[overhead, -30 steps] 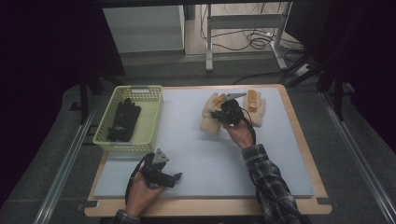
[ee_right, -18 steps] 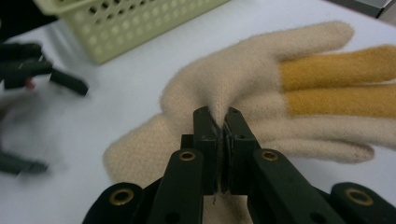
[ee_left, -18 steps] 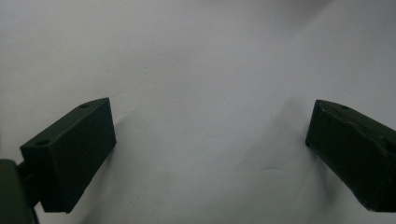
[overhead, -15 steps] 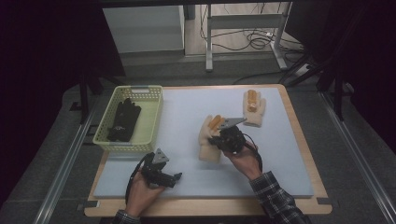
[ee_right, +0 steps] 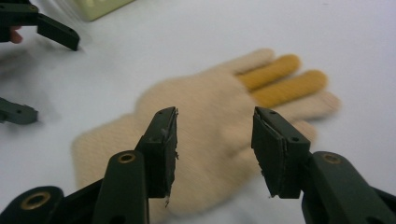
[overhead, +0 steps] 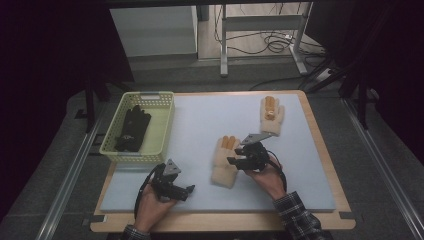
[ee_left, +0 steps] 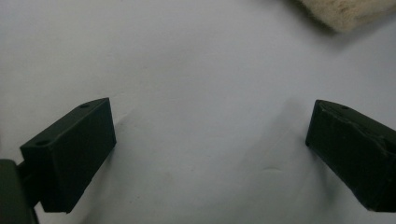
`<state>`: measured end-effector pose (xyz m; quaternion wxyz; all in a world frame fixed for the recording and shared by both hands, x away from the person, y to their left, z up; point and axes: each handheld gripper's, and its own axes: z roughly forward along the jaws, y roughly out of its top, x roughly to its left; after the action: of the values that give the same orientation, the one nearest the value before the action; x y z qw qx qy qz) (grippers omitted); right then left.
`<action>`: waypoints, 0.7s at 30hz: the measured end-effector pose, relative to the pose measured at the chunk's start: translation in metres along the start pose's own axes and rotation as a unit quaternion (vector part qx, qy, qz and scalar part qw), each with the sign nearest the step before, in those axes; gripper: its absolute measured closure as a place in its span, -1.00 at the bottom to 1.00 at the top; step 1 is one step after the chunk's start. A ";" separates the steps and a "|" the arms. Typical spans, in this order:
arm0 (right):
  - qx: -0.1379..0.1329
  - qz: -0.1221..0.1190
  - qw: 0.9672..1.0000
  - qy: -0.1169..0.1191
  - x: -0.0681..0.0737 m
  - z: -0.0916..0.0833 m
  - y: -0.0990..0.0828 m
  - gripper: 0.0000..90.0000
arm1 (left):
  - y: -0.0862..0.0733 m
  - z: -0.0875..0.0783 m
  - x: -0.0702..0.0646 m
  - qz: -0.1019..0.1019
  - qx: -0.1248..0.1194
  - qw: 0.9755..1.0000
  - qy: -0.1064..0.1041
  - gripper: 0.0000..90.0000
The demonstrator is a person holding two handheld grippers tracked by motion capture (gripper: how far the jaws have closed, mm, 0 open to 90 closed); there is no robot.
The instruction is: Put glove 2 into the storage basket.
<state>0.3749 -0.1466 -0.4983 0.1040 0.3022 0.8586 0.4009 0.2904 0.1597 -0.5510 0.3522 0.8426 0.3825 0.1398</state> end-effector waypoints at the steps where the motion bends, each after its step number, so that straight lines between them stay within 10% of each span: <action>1: 0.000 0.003 1.000 -0.003 -0.002 -0.002 -0.002 0.16 | 0.000 0.000 0.000 0.000 0.000 1.000 0.000 -0.96; 21: -0.006 0.052 0.994 -0.094 -0.076 -0.032 -0.018 0.68 | 0.000 0.000 0.000 0.000 0.000 1.000 0.000 -0.96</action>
<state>0.4142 -0.2219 -0.4956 0.1652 0.3826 0.8255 0.3805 0.2905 0.1597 -0.5511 0.3525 0.8425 0.3826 0.1399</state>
